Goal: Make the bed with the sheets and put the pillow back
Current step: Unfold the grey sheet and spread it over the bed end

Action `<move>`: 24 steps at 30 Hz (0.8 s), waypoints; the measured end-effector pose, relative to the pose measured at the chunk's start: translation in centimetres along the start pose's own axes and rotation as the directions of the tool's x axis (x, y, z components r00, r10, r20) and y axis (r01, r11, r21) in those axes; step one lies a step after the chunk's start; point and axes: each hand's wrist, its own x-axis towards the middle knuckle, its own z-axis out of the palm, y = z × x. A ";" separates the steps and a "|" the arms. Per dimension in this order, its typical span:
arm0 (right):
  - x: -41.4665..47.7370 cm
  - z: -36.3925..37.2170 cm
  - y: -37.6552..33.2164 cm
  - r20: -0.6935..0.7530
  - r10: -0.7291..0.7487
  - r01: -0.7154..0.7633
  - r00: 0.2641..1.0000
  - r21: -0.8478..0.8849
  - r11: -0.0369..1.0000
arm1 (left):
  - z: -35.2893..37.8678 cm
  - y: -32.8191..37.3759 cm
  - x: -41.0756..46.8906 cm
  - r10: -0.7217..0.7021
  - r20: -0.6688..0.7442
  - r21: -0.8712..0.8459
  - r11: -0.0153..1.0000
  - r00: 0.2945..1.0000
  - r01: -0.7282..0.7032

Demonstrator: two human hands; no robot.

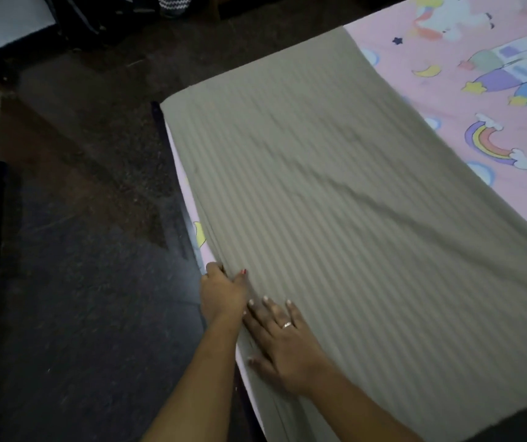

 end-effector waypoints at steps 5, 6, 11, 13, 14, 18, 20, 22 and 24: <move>2.5 -1.5 0.7 -0.113 0.131 -0.133 0.985 -0.010 0.991 | -0.6 0.4 2.7 0.055 -0.014 -0.108 0.992 0.998 -0.057; 3.4 -1.8 0.0 -0.124 0.206 -0.210 0.971 -0.015 0.978 | -0.8 0.2 3.1 0.096 -0.006 -0.089 0.991 0.995 -0.096; 8.1 -1.6 -4.0 -0.234 0.503 -0.526 0.832 -0.045 0.849 | -1.7 -1.7 4.8 0.200 0.063 -0.163 0.969 0.978 -0.187; 10.0 -1.3 -4.9 -0.253 0.579 -0.607 0.775 -0.045 0.793 | -2.6 -2.3 5.4 0.269 0.160 -0.154 0.957 0.950 -0.245; 11.1 -1.1 -5.6 -0.244 0.613 -0.639 0.752 -0.038 0.769 | -3.6 -2.9 5.9 0.270 0.238 -0.119 0.961 0.933 -0.248; 14.7 -1.7 -7.6 -0.174 0.725 -0.743 0.667 -0.077 0.665 | -8.0 -5.3 9.2 0.266 0.519 -0.081 0.961 0.812 -0.264; 15.9 -1.9 -8.3 -0.208 0.739 -0.766 0.641 -0.121 0.631 | -10.5 -5.7 11.5 0.269 0.542 -0.036 0.954 0.796 -0.298; 16.4 -2.4 -8.4 -0.232 0.741 -0.774 0.630 -0.112 0.623 | -12.1 -5.2 13.6 0.286 0.549 -0.071 0.952 0.785 -0.297; 17.0 -2.4 -8.0 -0.232 0.745 -0.778 0.625 -0.104 0.620 | -12.4 -4.5 15.0 0.313 0.559 -0.091 0.944 0.767 -0.319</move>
